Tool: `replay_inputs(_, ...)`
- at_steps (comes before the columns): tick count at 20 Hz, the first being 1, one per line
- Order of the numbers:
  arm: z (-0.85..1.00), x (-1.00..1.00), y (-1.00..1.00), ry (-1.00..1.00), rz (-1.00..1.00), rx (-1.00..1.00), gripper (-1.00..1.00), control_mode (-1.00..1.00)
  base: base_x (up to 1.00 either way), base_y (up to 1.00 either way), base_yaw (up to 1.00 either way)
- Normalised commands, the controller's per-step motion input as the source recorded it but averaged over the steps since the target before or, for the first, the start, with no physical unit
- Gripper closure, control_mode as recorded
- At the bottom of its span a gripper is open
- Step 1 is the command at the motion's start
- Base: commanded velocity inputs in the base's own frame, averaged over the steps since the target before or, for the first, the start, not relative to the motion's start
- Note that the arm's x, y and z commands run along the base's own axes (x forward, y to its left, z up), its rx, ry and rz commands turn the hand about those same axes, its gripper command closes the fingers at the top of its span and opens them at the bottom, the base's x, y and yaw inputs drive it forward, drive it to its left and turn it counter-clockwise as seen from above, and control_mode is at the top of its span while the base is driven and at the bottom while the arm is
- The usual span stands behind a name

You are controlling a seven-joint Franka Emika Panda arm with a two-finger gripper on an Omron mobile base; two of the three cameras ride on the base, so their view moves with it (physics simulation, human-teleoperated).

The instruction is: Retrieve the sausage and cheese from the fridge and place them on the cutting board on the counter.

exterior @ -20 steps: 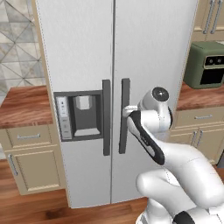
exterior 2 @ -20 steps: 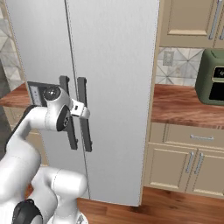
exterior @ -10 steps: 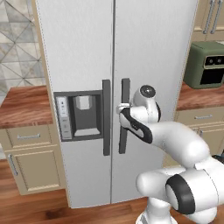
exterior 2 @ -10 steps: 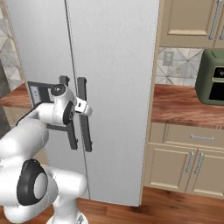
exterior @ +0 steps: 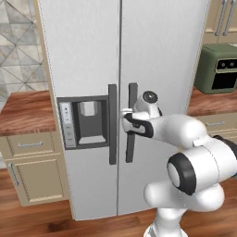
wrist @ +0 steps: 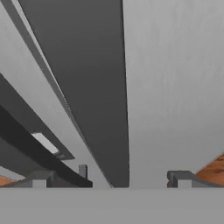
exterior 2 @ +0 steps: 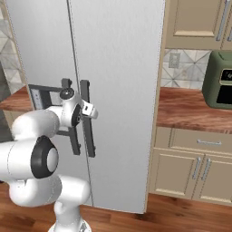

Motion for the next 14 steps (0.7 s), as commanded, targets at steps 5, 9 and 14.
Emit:
replay_inputs(5, -0.11, 0.35, 0.05, -0.03, 0.00, 0.00, -1.00, -1.00, 0.00, 0.00, 0.00)
replay_inputs(9, -0.11, 0.40, 0.00, -0.02, 0.00, 0.00, -1.00, -1.00, 0.00, 0.00, 0.00)
replay_inputs(14, -0.11, 0.30, 0.00, -0.15, 0.00, 0.00, -1.00, -1.00, 0.00, 0.00, 0.00)
